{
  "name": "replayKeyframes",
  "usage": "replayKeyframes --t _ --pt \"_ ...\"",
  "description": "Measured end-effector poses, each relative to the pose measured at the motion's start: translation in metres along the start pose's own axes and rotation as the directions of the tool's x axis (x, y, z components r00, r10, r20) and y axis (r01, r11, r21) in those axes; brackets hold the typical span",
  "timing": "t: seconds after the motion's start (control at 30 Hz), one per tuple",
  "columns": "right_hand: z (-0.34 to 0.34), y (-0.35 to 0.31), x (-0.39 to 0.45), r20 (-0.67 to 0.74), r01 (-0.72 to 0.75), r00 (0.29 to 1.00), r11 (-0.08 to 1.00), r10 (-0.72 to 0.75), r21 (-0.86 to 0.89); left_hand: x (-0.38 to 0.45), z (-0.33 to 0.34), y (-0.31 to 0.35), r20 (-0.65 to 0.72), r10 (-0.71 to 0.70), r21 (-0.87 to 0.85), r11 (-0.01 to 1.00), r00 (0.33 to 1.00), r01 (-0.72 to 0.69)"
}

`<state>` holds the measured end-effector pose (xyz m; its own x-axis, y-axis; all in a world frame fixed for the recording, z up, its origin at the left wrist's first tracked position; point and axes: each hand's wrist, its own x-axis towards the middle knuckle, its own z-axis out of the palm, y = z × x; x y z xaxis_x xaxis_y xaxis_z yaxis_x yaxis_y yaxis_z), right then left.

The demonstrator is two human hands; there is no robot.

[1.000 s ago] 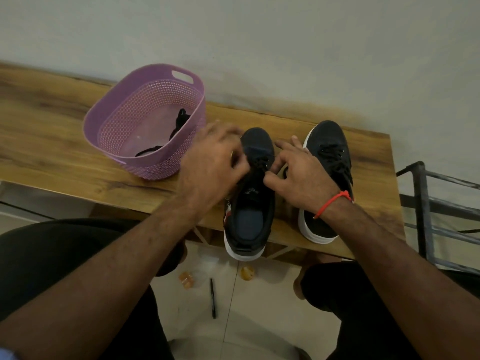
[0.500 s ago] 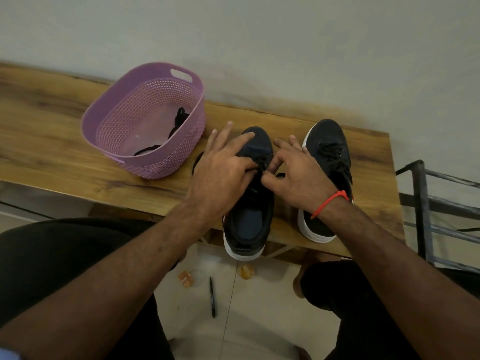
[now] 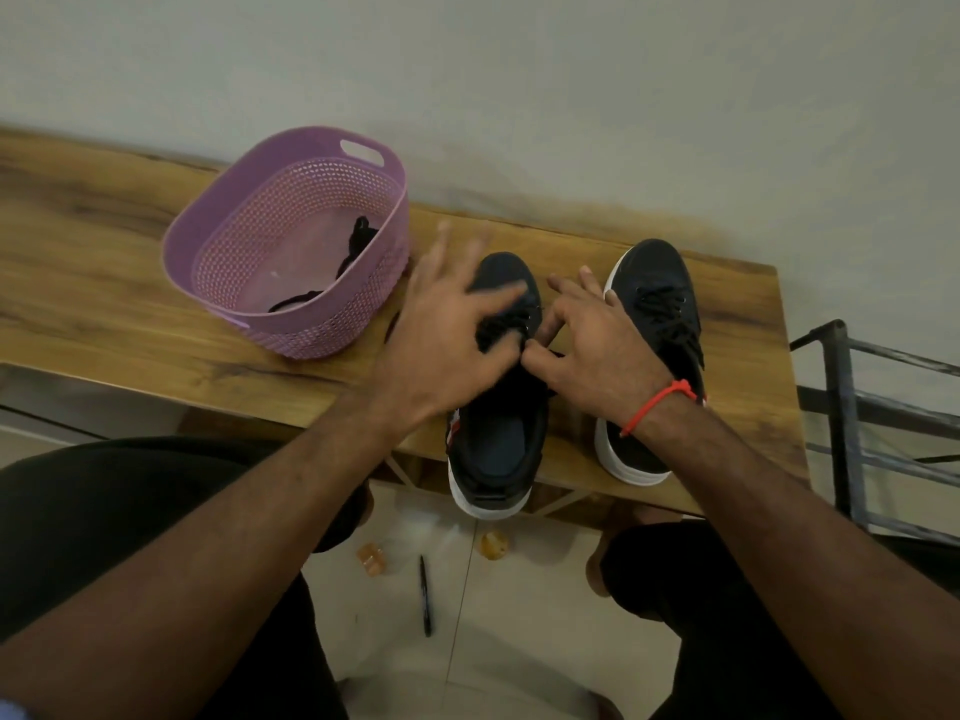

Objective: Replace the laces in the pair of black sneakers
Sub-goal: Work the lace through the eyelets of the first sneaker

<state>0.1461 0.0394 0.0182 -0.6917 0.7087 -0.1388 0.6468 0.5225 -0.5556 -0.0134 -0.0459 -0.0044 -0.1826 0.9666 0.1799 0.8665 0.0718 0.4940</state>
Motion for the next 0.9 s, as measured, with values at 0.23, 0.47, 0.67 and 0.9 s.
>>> replayKeyframes --t 0.23,0.47,0.67,0.9 --pt "0.003 0.0 -0.001 -0.02 0.009 1.0 1.0 -0.009 -0.011 -0.009 0.012 -0.001 -0.101 0.105 0.232 0.97 0.989 -0.08" --pt "0.001 -0.001 -0.001 -0.022 -0.005 1.0 1.0 0.005 -0.007 0.003 -0.021 -0.011 -0.396 -0.338 -0.249 0.935 0.854 0.254" --pt "0.003 0.001 -0.001 -0.04 0.004 0.999 1.0 -0.005 -0.007 -0.005 0.002 0.0 -0.035 0.031 0.098 0.995 0.999 -0.028" --pt "0.006 0.001 -0.001 -0.045 0.014 0.999 1.0 -0.015 -0.026 -0.011 0.013 0.002 -0.098 0.13 0.309 0.946 0.987 -0.094"
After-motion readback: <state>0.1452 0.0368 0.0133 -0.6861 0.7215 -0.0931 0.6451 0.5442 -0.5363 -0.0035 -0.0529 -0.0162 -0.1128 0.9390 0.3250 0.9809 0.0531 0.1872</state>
